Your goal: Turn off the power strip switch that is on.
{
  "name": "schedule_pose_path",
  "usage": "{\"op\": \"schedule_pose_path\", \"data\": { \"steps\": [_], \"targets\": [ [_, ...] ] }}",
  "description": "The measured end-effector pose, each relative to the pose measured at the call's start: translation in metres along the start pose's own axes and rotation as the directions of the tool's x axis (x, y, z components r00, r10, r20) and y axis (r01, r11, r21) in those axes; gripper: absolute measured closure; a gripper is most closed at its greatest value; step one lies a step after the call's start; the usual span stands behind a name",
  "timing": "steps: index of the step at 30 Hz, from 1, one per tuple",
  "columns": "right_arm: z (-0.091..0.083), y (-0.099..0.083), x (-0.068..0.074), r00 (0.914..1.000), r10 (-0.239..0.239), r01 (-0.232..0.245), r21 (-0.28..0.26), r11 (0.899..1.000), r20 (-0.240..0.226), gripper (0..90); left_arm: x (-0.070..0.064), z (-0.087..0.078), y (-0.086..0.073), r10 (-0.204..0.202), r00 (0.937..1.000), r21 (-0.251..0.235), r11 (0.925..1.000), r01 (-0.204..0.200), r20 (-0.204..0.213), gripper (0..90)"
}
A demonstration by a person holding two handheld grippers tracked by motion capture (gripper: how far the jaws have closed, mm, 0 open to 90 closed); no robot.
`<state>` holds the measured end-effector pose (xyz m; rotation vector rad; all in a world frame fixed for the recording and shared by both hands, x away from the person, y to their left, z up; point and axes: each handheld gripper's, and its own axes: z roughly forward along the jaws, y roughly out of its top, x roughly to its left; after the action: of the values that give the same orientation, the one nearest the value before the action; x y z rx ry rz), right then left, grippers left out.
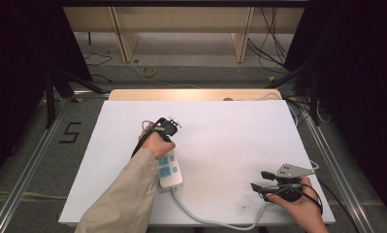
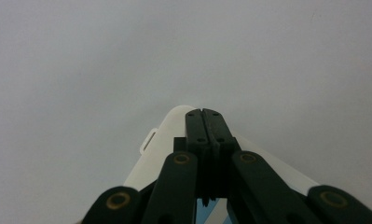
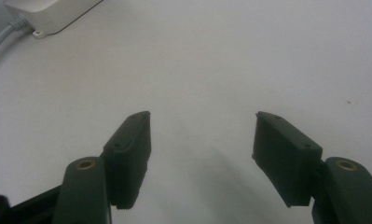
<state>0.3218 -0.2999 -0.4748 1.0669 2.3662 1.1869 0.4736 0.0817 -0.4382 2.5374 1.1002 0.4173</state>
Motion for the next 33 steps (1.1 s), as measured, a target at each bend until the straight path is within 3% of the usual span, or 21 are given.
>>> {"op": "schedule_pose_path", "data": {
  "steps": [5, 11, 13, 16, 21, 26, 33],
  "targets": [
    [-0.0002, -0.0004, -0.0015, 1.0000, 0.004, -0.004, 0.000, 1.000, 0.000, 37.7, 0.0017, 0.0010, 0.0004, -0.002, 0.9999, 0.012, 0.9999, 0.002, -0.015, 89.9],
    [0.0010, -0.0008, -0.0018, 1.0000, 0.009, -0.009, 0.003, 1.000, -0.003, 37.7, 0.0036, 0.0008, 0.0000, -0.030, 0.9995, 0.009, 0.9995, 0.030, 0.000, 89.9],
    [0.0010, -0.0007, -0.0020, 1.0000, 0.009, -0.009, 0.004, 1.000, -0.003, 37.7, 0.0017, -0.0003, 0.0007, -0.042, 0.9984, -0.001, 0.9991, 0.042, 0.037, 89.9],
    [0.0017, -0.0009, -0.0018, 0.9999, 0.009, -0.009, 0.004, 1.000, -0.005, 37.7, -0.0003, -0.0002, 0.0014, -0.029, 0.9995, 0.008, 0.9995, 0.029, 0.016, 90.0],
    [0.0019, -0.0012, -0.0009, 0.9999, 0.010, -0.010, 0.005, 1.000, -0.006, 37.7, 0.0034, -0.0005, 0.0006, -0.041, 0.9984, 0.012, 0.9991, 0.041, 0.038, 89.9],
    [0.0017, -0.0011, -0.0012, 0.9999, 0.011, -0.011, 0.005, 1.000, -0.005, 37.7, -0.0011, -0.0006, 0.0011, -0.022, 0.9996, 0.014, 0.9997, 0.022, 0.019, 89.9],
    [0.0022, -0.0016, -0.0013, 0.9999, 0.015, -0.015, 0.013, 1.000, -0.006, 37.7, -0.0003, -0.0005, 0.0006, -0.026, 0.9994, 0.013, 0.9996, 0.026, 0.023, 90.0]
  ]
}}
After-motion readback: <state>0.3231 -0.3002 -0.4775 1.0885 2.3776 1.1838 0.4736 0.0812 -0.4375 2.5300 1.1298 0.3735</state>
